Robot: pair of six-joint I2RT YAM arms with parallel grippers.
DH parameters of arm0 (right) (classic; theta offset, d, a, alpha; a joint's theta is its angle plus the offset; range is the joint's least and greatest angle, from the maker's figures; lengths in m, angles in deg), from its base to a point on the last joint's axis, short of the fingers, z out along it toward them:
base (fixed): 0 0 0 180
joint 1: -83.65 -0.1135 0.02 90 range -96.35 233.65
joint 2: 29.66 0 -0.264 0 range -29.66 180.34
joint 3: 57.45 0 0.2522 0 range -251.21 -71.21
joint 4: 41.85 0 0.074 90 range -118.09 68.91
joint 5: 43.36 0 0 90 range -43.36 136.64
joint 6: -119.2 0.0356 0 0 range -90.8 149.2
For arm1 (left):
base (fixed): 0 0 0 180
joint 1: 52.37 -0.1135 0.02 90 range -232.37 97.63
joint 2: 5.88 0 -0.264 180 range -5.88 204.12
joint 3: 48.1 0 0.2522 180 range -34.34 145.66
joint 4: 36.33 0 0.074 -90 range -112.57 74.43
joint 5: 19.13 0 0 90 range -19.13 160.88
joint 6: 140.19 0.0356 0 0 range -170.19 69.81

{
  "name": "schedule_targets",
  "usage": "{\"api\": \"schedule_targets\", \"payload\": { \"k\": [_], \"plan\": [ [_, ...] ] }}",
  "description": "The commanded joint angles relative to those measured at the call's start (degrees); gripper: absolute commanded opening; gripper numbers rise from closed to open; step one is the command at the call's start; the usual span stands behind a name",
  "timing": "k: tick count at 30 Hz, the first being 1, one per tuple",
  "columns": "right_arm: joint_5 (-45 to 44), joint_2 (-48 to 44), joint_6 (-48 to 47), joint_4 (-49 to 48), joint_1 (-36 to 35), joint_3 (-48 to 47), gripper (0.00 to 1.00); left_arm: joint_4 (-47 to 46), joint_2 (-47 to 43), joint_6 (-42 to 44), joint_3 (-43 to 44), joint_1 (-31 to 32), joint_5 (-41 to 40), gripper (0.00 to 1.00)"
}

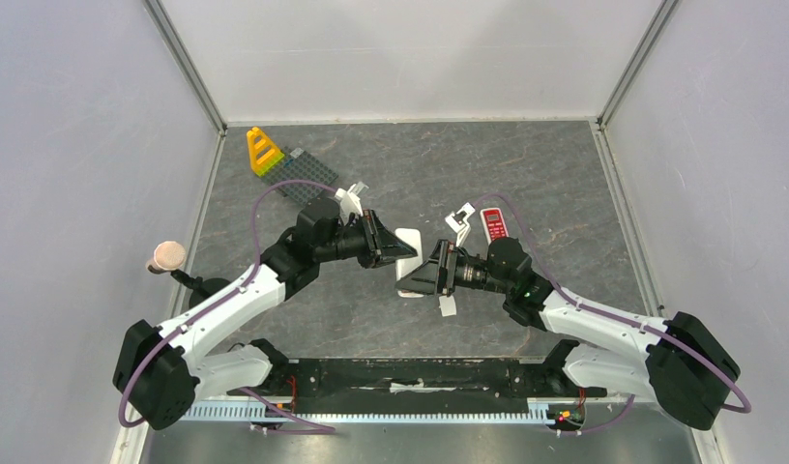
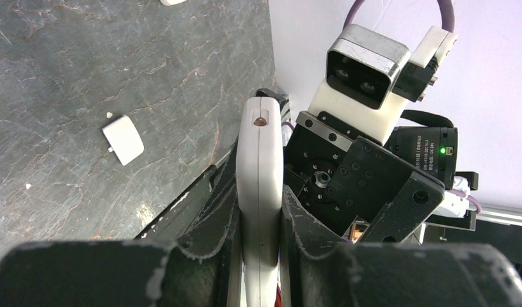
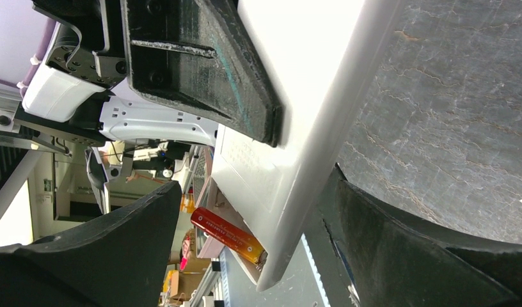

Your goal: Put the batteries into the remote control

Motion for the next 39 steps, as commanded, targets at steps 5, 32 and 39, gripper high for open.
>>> {"api": "schedule_targets", "payload": {
  "k": [5,32,39],
  "plan": [
    [1.4,-1.1,-0.1,-4.0,-0.2,-1.0,0.89,-1.4,0.3,-0.8,2.5,0.1,1.6,0.02],
    [1.9,-0.7,0.1,-3.7,-0.2,-0.5,0.62,-1.2,0.7,-1.6,2.6,0.1,1.8,0.02],
    [2.0,-0.5,1.3,-4.9,-0.3,0.1,0.51,-1.2,0.6,-1.8,2.5,0.1,1.9,0.02]
  ]
}}
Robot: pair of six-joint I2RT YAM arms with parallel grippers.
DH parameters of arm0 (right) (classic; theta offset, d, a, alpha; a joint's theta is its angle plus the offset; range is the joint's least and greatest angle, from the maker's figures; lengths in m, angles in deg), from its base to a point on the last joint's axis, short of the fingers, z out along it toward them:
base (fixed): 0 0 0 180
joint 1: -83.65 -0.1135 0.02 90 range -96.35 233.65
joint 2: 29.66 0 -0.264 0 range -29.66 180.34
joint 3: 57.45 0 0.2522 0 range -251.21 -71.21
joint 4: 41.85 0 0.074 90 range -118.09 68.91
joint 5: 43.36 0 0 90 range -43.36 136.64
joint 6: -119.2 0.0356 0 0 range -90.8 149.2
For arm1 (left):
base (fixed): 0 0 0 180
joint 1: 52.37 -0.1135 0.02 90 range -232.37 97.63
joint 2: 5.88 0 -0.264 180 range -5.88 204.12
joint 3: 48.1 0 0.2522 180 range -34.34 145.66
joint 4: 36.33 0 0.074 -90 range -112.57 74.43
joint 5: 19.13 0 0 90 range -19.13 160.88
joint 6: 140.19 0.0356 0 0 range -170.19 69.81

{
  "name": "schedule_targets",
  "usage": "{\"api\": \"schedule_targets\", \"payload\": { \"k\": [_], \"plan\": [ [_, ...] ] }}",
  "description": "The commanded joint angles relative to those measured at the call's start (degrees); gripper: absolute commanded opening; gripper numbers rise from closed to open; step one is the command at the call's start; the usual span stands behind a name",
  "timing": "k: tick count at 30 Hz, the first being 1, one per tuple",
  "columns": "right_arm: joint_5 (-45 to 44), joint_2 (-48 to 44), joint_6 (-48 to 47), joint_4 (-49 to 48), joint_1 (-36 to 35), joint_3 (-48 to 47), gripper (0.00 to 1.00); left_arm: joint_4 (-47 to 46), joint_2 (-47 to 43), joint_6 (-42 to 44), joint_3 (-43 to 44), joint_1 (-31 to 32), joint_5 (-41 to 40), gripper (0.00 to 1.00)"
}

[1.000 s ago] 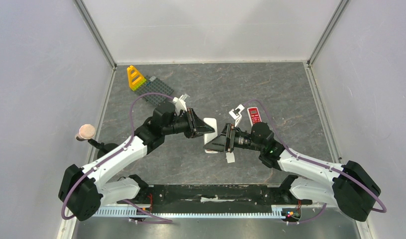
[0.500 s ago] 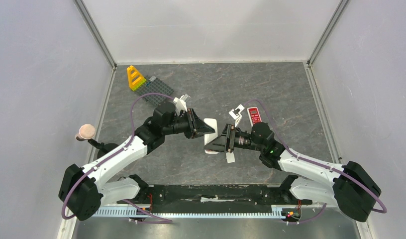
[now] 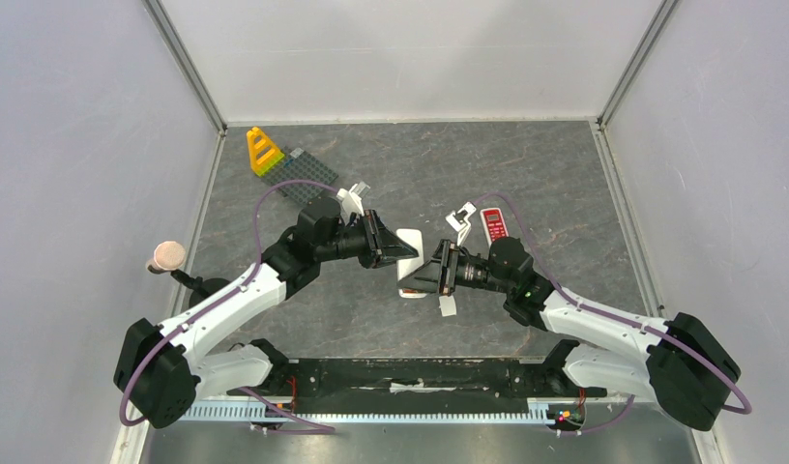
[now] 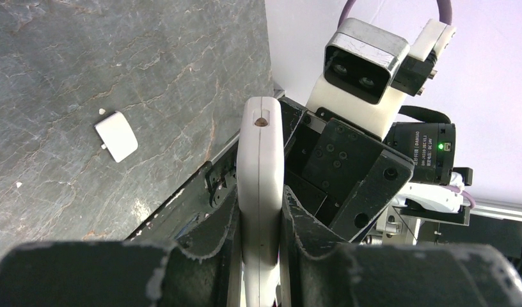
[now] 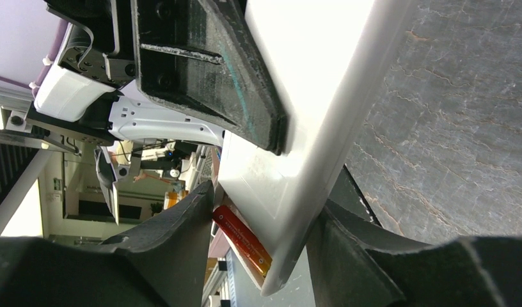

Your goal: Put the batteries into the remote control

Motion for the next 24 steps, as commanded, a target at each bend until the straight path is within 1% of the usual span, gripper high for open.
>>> {"api": "schedule_targets", "payload": {
  "k": [1,8,10,13,15,16,20,21,24],
  "plan": [
    [1.1,-0.2,0.4,-4.3,-0.3,0.1,0.50,-1.1,0.0,-1.3,2.3,0.1,0.8,0.02],
    [1.1,-0.3,1.3,-6.3,-0.2,0.6,0.46,-1.9,0.0,-2.3,2.3,0.2,1.2,0.02],
    [1.0,-0.3,1.6,-7.3,-0.3,1.1,0.44,-2.6,0.1,-3.1,2.1,0.1,1.5,0.02],
    [1.2,-0.3,2.0,-8.7,-0.3,1.2,0.37,-4.6,0.2,-4.8,1.5,0.1,2.1,0.02],
    [1.1,-0.3,2.5,-9.7,-0.3,1.3,0.38,-5.8,0.4,-5.5,1.3,0.1,2.5,0.02],
    [1.1,-0.4,3.0,-10.0,-0.2,1.2,0.43,-6.1,0.4,-5.8,1.3,0.1,2.5,0.02],
    [0.7,-0.6,5.9,-11.7,-0.2,1.7,0.69,-6.6,0.2,-5.5,1.1,0.1,2.5,0.02],
    [0.4,-0.7,7.3,-12.8,-0.2,2.2,0.74,-6.7,0.1,-5.4,1.0,-0.1,2.4,0.02],
    [0.2,-1.1,10.3,-17.1,-0.2,3.8,0.78,-7.9,-0.5,-5.7,0.3,-0.5,2.1,0.02]
  ]
}}
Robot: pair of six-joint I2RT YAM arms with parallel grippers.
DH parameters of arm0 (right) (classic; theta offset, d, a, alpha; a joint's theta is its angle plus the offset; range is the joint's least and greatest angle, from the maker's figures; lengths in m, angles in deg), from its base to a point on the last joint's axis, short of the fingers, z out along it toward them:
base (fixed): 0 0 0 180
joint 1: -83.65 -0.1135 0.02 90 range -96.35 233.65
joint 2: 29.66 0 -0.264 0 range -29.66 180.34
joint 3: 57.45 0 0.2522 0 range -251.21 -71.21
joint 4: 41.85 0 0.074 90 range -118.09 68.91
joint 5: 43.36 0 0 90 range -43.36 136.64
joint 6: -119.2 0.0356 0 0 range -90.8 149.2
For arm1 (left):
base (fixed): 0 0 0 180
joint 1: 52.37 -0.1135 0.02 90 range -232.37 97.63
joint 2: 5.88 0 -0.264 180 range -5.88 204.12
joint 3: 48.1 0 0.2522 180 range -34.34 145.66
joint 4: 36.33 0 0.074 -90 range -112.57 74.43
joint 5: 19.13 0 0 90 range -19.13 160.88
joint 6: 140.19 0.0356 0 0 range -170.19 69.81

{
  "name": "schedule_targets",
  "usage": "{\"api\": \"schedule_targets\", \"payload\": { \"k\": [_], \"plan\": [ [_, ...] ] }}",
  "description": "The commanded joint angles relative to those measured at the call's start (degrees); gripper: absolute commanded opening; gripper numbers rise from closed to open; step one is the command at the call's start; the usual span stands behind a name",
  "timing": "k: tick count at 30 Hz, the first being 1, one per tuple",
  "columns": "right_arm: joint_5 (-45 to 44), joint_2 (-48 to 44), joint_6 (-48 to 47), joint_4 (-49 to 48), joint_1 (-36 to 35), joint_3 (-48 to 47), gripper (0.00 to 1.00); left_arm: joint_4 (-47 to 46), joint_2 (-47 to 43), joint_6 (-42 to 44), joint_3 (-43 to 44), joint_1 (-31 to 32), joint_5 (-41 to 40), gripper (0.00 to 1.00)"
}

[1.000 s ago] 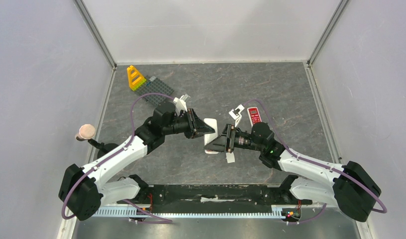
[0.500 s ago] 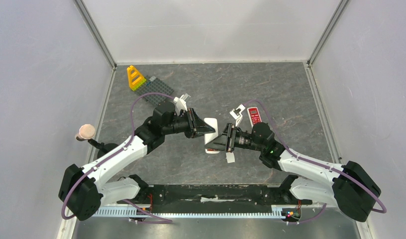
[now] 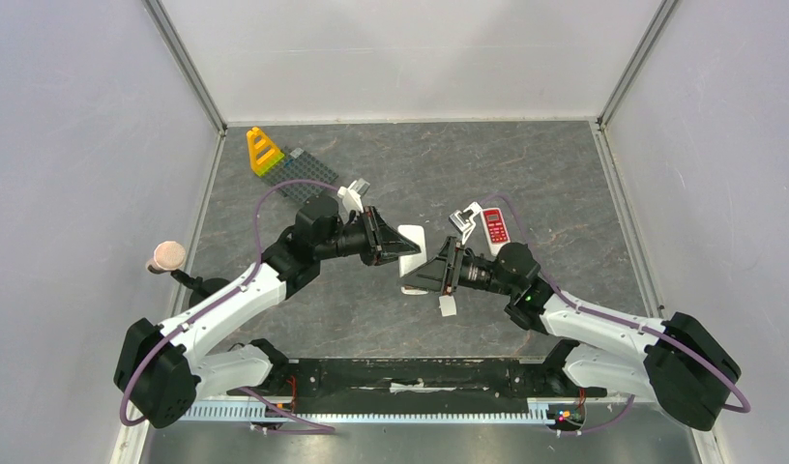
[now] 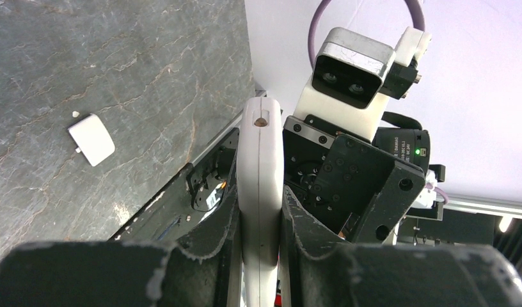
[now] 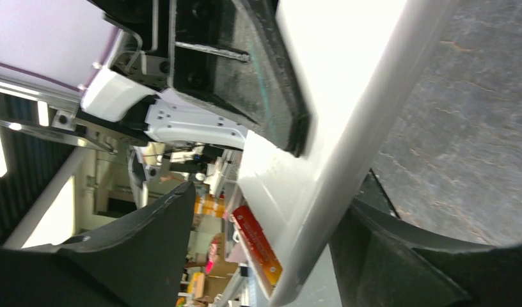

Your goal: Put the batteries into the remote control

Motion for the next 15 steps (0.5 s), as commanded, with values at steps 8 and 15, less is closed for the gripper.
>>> {"api": "schedule_targets", "payload": {
  "k": [8,15],
  "plan": [
    [-0.3,-1.5,11.4,-18.0,0.0,6.8,0.65,-8.3,-2.6,-2.2,-1.9,-1.3,0.3,0.02],
    [-0.6,-0.6,12.5,-18.3,0.0,7.6,0.46,-9.7,-3.0,-2.7,-2.8,-1.4,0.8,0.02]
  ]
}}
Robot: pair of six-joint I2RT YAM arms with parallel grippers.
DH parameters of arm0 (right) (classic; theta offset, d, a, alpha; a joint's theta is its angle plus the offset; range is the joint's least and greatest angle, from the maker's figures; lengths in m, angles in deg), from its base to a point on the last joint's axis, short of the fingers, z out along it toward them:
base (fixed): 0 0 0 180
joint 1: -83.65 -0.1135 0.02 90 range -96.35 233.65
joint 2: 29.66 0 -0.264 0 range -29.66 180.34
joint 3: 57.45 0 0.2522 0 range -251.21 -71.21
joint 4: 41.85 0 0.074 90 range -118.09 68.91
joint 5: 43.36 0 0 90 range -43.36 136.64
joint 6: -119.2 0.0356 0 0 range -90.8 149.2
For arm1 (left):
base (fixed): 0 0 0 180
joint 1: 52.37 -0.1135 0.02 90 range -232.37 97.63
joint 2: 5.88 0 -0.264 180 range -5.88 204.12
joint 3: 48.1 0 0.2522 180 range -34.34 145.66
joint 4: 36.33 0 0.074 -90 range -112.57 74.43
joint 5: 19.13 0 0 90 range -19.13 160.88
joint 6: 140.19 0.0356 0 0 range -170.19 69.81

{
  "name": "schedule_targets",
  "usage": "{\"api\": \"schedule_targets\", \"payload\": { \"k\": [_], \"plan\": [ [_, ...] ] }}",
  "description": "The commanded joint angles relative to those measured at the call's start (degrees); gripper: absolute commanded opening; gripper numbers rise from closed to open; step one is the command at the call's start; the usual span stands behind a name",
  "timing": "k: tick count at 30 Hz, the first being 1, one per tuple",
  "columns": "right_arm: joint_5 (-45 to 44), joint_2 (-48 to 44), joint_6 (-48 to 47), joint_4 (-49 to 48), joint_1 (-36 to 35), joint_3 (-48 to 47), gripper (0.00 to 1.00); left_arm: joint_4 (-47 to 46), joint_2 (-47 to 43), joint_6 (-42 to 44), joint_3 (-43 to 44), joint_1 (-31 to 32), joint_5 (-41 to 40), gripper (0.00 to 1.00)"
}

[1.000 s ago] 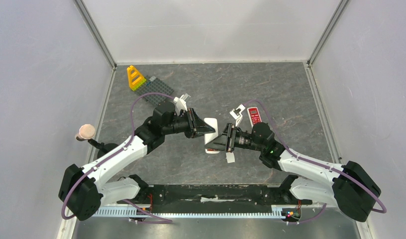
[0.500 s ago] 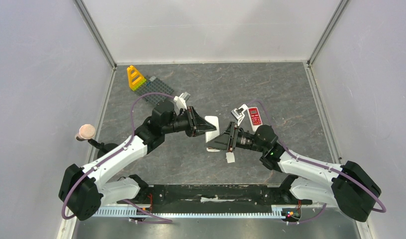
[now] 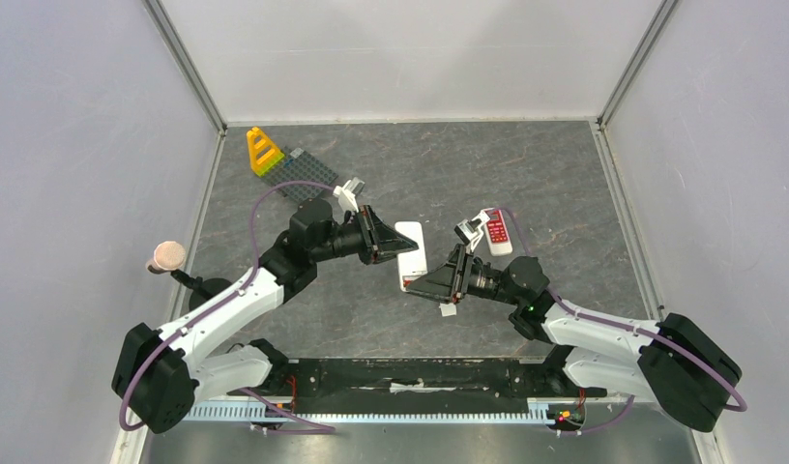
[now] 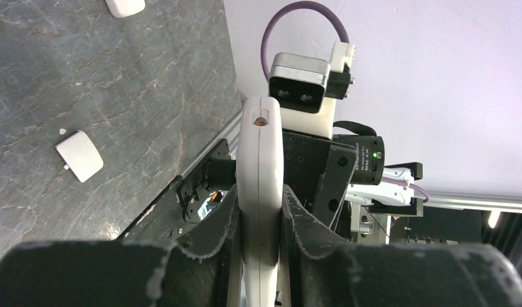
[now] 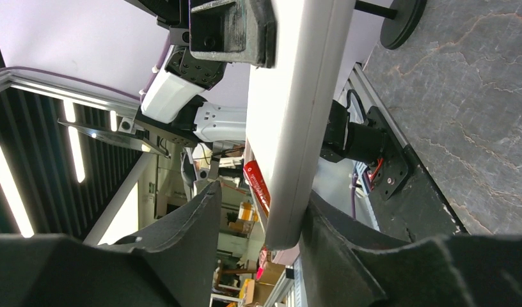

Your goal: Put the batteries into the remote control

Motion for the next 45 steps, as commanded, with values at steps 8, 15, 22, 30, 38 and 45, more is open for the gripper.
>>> {"api": "schedule_targets", "payload": {
  "k": [8,15,22,30,38,45],
  "plan": [
    [-0.6,1.5,3.4,-5.6,0.0,0.2,0.53,-5.6,-1.7,-0.1,-0.2,-0.3,1.9,0.02],
    [-1.4,2.9,5.9,-6.3,0.0,0.5,0.52,-8.0,-3.1,2.6,-0.5,-0.3,2.7,0.02],
    [-2.7,2.6,5.5,-6.8,0.0,0.4,0.56,-8.5,-4.2,4.3,-1.0,-0.3,3.1,0.02],
    [-3.4,1.4,-0.6,4.4,0.0,-3.2,0.56,-8.8,-3.9,4.6,-1.0,-0.3,3.5,0.02],
    [-4.4,0.8,-5.0,14.1,-0.1,-5.7,0.47,-8.9,-4.1,4.3,-0.9,-0.3,3.3,0.02],
    [-4.9,-0.2,-7.0,16.5,0.0,-5.5,0.39,-7.2,-3.9,3.5,-0.4,-0.3,2.1,0.02]
  ]
}}
